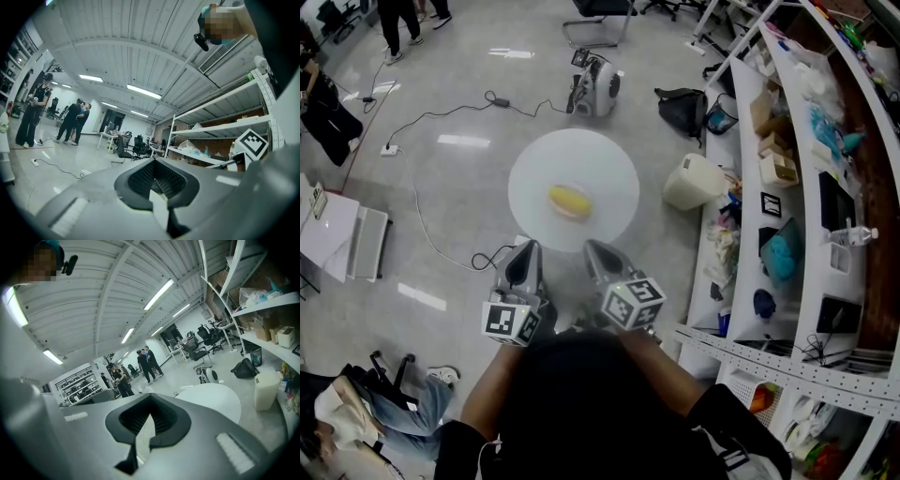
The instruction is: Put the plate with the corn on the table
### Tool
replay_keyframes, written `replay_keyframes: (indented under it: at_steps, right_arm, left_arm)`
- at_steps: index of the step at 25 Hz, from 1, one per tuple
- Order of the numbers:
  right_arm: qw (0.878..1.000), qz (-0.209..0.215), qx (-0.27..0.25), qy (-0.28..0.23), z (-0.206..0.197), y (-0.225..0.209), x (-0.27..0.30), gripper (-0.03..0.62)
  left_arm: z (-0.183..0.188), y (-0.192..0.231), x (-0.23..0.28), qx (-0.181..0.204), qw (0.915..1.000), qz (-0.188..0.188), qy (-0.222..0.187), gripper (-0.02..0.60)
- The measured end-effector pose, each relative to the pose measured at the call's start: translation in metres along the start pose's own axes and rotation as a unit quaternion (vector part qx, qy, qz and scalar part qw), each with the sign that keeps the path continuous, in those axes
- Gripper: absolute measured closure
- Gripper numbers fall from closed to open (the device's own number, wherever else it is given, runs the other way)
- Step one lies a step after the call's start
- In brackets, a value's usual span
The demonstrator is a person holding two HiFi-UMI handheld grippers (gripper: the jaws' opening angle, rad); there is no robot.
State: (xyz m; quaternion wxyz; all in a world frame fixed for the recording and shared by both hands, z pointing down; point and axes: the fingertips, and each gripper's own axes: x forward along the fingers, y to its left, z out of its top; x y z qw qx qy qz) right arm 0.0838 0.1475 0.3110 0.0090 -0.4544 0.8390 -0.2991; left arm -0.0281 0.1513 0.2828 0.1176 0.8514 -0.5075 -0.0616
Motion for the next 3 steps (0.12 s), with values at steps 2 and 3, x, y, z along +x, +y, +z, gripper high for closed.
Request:
replay_keyframes:
  at_steps: [2, 3]
  right_arm:
    - [1.0, -0.002, -0.001, 0.004, 0.0002, 0.0023, -0.0015, 0.586]
    - [1.0, -0.003, -0.001, 0.006, 0.0003, 0.0035, -0.0022, 0.586]
  left_arm:
    - [-0.0002, -0.0003, -0.0007, 0.001, 1.0, 0.0, 0.001, 0.576]
    - [-0.0001, -0.0003, -0.0009, 0.001, 1.0, -0.001, 0.001, 0.575]
